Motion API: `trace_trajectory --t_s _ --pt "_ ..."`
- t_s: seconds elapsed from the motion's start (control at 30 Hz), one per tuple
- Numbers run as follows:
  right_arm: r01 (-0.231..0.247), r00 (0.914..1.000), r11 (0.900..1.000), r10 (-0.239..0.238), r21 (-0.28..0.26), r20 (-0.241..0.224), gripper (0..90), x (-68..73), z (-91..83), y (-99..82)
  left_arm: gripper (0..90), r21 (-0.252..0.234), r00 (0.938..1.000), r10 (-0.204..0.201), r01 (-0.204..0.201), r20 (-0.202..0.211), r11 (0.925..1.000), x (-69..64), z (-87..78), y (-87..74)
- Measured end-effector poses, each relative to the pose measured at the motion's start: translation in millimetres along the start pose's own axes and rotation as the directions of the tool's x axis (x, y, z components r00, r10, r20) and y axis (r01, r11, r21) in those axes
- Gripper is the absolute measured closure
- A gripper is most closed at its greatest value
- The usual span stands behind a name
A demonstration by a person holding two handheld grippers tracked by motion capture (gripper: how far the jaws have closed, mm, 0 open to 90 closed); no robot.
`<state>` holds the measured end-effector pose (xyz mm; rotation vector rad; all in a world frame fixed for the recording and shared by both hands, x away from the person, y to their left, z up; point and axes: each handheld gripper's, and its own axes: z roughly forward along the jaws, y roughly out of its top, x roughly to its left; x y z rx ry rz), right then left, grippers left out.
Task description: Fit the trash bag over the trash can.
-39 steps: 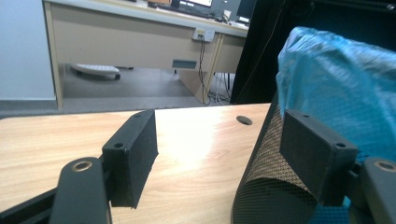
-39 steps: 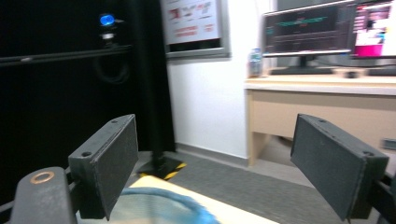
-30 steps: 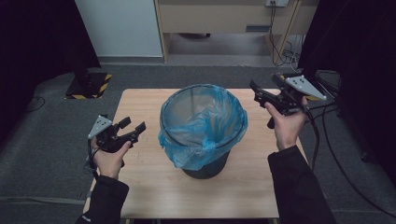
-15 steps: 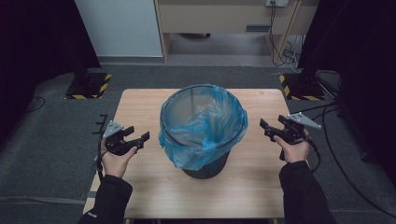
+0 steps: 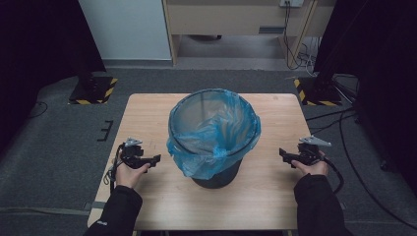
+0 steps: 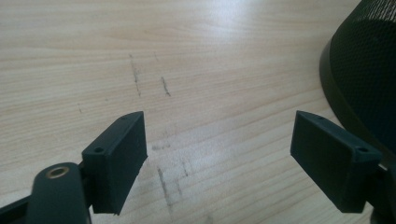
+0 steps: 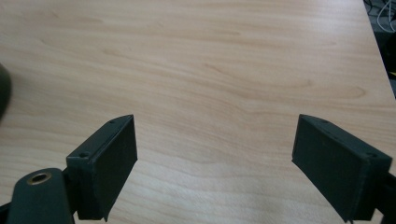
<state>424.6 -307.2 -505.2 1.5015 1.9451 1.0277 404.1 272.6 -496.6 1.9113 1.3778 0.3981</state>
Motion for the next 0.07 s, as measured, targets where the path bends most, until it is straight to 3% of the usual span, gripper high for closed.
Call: trace_trajectory --t_s 0.07 --pt "0.006 1.0 0.9998 -0.006 0.017 0.008 13.4 -2.7 3.5 -3.1 16.5 0.007 1.0 0.0 0.0 -0.002 1.0 0.1 1.7 -0.4"
